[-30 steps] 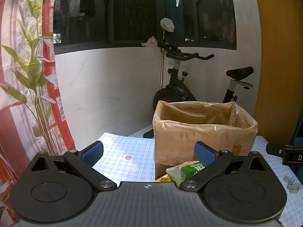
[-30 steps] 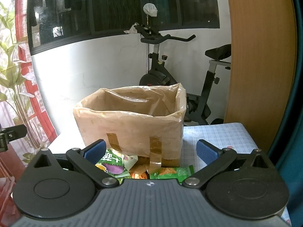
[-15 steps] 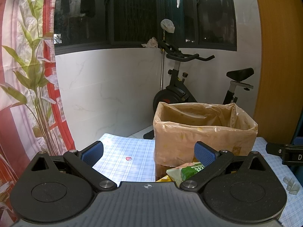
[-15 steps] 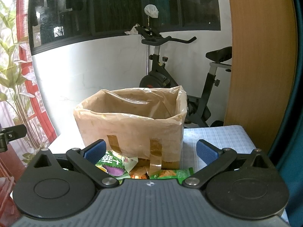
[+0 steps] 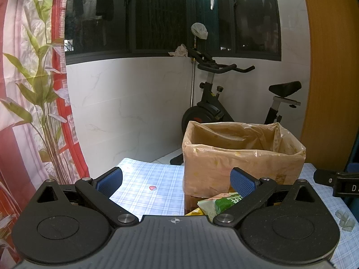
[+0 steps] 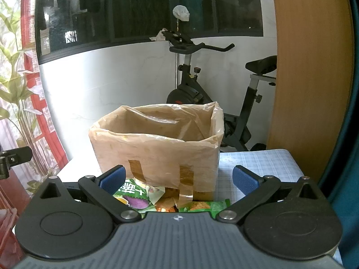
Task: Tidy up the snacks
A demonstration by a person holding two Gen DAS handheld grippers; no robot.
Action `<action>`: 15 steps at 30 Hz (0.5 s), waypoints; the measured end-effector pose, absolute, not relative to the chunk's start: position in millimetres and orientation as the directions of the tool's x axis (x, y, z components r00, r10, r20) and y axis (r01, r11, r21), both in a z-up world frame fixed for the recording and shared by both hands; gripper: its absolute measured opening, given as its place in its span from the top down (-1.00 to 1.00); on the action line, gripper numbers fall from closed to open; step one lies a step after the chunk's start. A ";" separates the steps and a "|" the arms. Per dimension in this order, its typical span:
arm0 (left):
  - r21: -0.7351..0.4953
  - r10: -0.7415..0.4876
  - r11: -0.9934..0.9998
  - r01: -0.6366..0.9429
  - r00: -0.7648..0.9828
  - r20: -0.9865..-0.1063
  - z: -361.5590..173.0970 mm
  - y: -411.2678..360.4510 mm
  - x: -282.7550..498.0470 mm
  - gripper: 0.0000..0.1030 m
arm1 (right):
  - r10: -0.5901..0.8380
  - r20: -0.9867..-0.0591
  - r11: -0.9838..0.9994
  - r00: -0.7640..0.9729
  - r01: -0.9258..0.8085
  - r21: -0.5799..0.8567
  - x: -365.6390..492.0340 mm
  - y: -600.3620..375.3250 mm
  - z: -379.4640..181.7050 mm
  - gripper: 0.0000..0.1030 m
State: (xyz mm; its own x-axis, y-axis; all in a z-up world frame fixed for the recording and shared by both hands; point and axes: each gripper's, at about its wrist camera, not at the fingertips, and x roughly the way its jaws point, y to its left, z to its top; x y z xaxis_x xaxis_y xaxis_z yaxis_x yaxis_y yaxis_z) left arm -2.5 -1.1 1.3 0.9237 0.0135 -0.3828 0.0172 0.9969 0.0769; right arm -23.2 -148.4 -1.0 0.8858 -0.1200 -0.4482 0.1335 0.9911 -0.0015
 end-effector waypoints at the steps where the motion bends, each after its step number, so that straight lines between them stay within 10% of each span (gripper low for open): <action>1: 0.078 0.015 0.997 0.016 0.924 -0.382 1.1 -1.4 -2.6 -1.00 | -0.119 -0.448 0.991 0.886 0.132 -0.001 -23.2 -148.2 -1.5 -1.00; 15: 0.071 0.067 0.997 -0.040 0.898 -0.435 -27.5 13.3 13.4 -0.99 | -0.082 -0.392 0.996 0.916 0.088 -0.003 -27.5 -147.3 -20.8 -1.00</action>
State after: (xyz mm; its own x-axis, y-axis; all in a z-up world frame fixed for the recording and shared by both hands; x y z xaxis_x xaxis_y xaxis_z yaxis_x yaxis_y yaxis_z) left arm 13.4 13.3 -27.5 0.8980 0.0668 -0.4349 -0.0399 0.9967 0.0708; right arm -27.5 -147.3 -20.8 0.9162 -0.0818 -0.3922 0.0878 0.9961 -0.0027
